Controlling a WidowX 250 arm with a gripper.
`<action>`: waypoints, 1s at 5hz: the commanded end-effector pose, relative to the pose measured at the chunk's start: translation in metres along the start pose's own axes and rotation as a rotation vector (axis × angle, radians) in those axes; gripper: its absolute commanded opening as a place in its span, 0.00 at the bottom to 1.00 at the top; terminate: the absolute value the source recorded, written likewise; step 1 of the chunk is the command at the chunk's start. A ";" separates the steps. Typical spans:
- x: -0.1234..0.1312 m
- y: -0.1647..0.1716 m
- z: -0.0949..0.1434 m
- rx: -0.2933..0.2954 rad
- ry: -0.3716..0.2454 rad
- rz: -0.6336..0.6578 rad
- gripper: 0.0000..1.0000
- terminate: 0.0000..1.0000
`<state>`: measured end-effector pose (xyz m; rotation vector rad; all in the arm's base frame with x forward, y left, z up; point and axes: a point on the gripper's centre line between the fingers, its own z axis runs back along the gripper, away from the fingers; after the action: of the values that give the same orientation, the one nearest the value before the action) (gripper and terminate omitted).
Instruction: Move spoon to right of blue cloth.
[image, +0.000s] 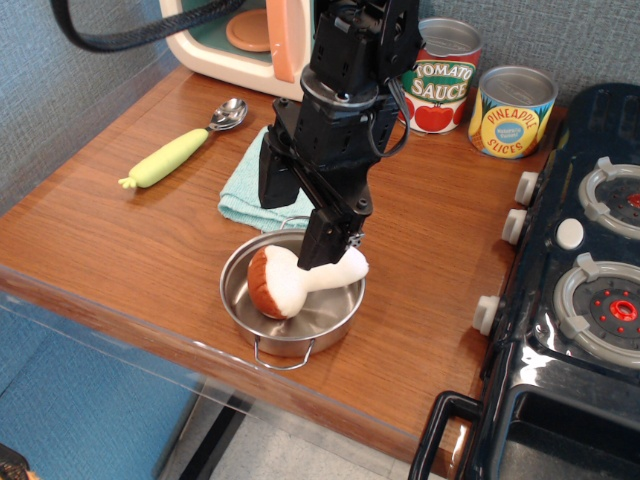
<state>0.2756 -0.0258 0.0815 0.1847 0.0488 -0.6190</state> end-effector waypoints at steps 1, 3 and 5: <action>0.000 0.000 0.000 0.000 0.000 0.000 1.00 0.00; -0.014 0.059 0.004 0.050 -0.003 0.162 1.00 0.00; -0.039 0.165 -0.011 0.121 -0.091 0.395 1.00 0.00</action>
<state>0.3411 0.1251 0.0781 0.2488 -0.0541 -0.2424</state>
